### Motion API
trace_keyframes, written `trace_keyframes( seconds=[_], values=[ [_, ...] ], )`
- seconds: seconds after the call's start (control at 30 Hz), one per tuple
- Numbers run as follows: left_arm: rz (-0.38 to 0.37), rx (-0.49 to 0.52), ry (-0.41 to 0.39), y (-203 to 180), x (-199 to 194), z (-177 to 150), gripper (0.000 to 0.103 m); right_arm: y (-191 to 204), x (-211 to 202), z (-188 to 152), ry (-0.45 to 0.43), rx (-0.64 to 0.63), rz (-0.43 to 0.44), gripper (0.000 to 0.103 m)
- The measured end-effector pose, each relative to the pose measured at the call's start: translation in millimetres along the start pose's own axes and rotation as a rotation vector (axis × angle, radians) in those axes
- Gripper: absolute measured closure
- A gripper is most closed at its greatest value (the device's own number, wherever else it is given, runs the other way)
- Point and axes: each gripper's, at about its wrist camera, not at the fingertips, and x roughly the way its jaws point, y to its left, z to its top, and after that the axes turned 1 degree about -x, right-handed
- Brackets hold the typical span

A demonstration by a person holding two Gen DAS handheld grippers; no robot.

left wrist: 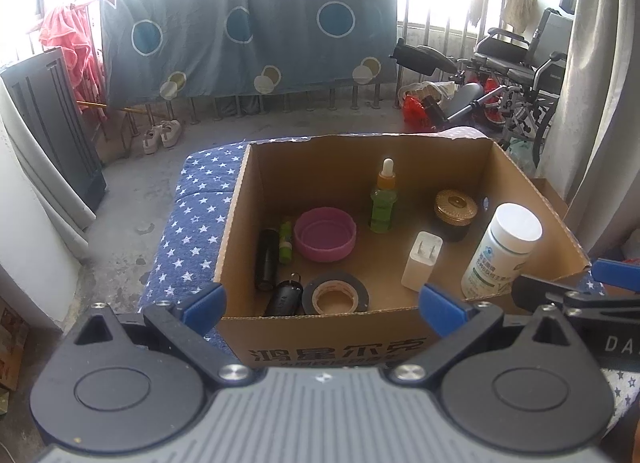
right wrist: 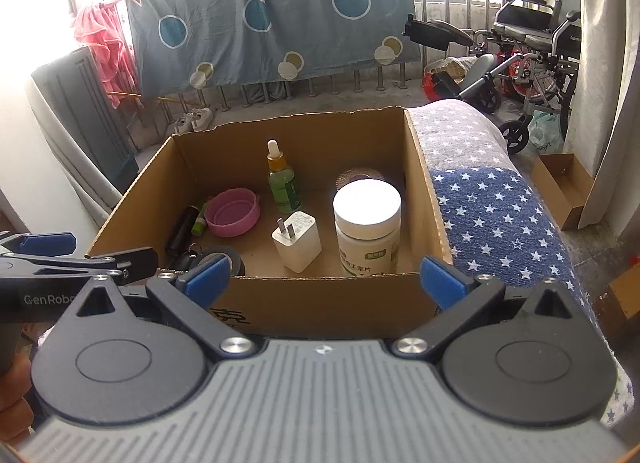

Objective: Organize rigid objects

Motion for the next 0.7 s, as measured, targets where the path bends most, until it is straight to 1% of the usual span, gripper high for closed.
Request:
trace_keyframes(
  seconds=[0.7],
  values=[
    [0.004, 0.018, -0.001, -4.2, -2.8, 2.6, 0.001, -1.4, -6.8, -2.2, 0.003, 0.015, -0.012, 0.001]
  ],
)
